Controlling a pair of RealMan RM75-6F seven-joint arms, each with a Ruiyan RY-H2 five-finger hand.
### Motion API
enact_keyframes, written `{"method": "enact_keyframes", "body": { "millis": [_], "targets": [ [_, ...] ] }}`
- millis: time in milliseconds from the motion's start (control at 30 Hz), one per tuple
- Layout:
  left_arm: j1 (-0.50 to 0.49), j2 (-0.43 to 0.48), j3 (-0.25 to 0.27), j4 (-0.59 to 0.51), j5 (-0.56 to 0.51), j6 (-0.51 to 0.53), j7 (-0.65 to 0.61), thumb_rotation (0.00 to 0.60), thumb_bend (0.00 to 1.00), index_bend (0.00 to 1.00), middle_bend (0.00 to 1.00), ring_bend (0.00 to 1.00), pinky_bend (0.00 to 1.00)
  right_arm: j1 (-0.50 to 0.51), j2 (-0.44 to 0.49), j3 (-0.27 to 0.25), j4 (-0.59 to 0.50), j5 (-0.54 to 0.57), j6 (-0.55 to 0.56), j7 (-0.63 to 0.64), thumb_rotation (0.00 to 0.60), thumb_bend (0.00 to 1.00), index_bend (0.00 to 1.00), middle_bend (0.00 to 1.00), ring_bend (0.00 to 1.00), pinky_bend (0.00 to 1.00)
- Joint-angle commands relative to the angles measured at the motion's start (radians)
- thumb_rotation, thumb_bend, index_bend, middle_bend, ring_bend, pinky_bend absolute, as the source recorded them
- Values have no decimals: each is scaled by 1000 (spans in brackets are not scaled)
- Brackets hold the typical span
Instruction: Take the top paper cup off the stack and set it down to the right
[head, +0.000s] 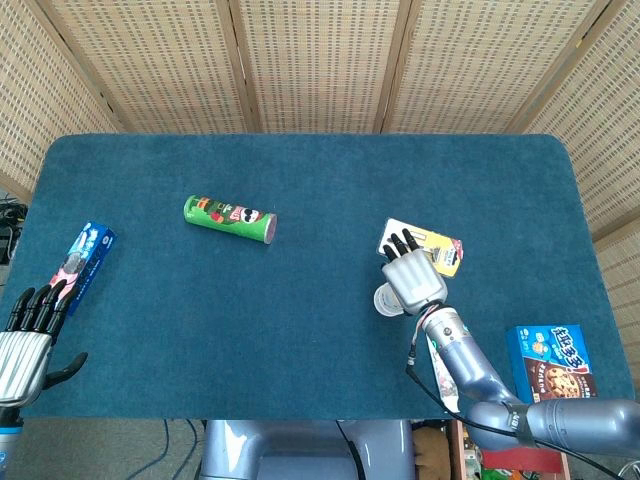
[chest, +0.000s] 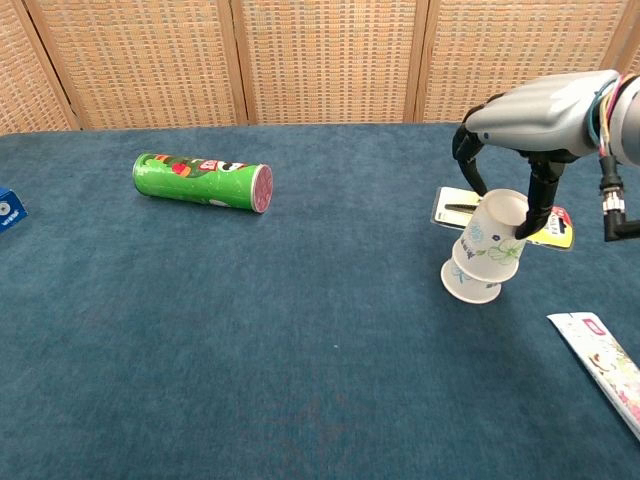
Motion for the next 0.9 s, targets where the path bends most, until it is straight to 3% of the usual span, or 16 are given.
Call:
{"method": "enact_keyframes", "body": {
  "millis": [33,433,700,900],
  "targets": [
    [0,0,0,0,-1,0,-1,600,246,0,0,0,0,5,-2,-5,6,10,-3,-4,600,285,515,194,0,0],
    [-1,0,-1,0,-3,-3,1,600,245,0,0,0,0,37,68,20,-80,30,50,-55,600,285,515,191,0,0],
    [0,3,2,0,4,1,-5,600,246,0,0,0,0,93,151,58,-206,112,95,-136,600,285,515,186,0,0],
    [2,6,2,1,9,8,-12,600,245,0,0,0,0,134,173,66,-228,187,167,-219,600,285,515,186,0,0]
  ]
}}
